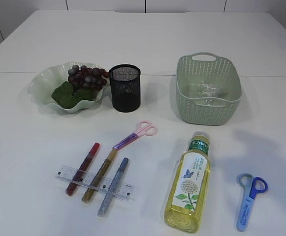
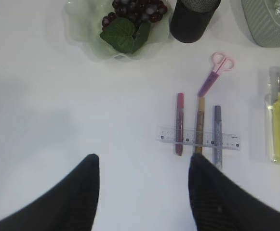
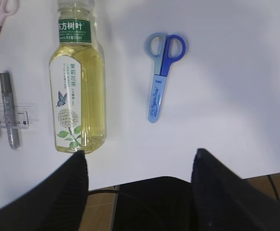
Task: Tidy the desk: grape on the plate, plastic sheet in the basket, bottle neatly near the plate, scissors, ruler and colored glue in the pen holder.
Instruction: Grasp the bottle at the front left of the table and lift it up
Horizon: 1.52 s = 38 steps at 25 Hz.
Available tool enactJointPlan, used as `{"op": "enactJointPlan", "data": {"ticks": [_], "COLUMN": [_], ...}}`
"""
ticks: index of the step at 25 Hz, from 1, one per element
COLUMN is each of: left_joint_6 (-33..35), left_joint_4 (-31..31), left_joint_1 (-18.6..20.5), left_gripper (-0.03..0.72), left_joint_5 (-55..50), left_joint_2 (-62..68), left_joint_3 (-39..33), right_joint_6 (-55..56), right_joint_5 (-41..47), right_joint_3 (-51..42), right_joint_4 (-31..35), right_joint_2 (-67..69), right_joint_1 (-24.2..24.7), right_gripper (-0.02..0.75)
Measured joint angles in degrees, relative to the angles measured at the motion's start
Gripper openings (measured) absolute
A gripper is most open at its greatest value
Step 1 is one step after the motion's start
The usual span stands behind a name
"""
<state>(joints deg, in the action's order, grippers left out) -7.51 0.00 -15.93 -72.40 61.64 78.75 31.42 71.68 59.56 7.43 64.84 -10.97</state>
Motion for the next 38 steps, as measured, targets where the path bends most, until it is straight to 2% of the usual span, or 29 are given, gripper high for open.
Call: {"op": "enactJointPlan", "data": {"ticks": [8, 11, 15, 17, 20, 25, 28, 30, 33, 38], "left_joint_6": [0.00, 0.00, 0.00, 0.00, 0.00, 0.00, 0.00, 0.00, 0.00, 0.00], "left_joint_4": [0.00, 0.00, 0.00, 0.00, 0.00, 1.17, 1.69, 1.90, 2.71, 3.78], "left_joint_1": [0.00, 0.00, 0.00, 0.00, 0.00, 0.00, 0.00, 0.00, 0.00, 0.00], "left_gripper": [0.426, 0.426, 0.426, 0.426, 0.426, 0.426, 0.426, 0.426, 0.426, 0.426], "left_joint_5": [0.00, 0.00, 0.00, 0.00, 0.00, 0.00, 0.00, 0.00, 0.00, 0.00], "left_joint_2": [0.00, 0.00, 0.00, 0.00, 0.00, 0.00, 0.00, 0.00, 0.00, 0.00], "left_joint_3": [0.00, 0.00, 0.00, 0.00, 0.00, 0.00, 0.00, 0.00, 0.00, 0.00], "right_joint_6": [0.23, 0.82, -1.03, -3.40, -4.70, -6.39, -6.31, -3.87, 0.64, 6.51], "right_joint_5": [-0.22, -0.32, -0.43, -0.66, -2.71, -8.83, -13.92, -17.06, -18.33, -19.25], "right_joint_3": [-0.25, -0.25, -0.25, -0.25, -0.25, -0.25, -0.25, -0.25, -0.25, -0.11], "right_joint_4": [0.66, 3.25, 8.85, 11.90, 15.53, 16.29, 15.61, 13.65, 10.22, 6.56], "right_joint_2": [0.20, 2.51, 8.18, 11.60, 15.60, 20.35, 21.88, 22.83, 25.26, 28.46], "right_joint_1": [0.00, 0.00, 0.00, 0.00, 0.00, 0.00, -2.43, -6.06, -10.30, -14.68], "right_gripper": [0.524, 0.531, 0.619, 0.639, 0.621, 0.536, 0.519, 0.515, 0.512, 0.512]}}
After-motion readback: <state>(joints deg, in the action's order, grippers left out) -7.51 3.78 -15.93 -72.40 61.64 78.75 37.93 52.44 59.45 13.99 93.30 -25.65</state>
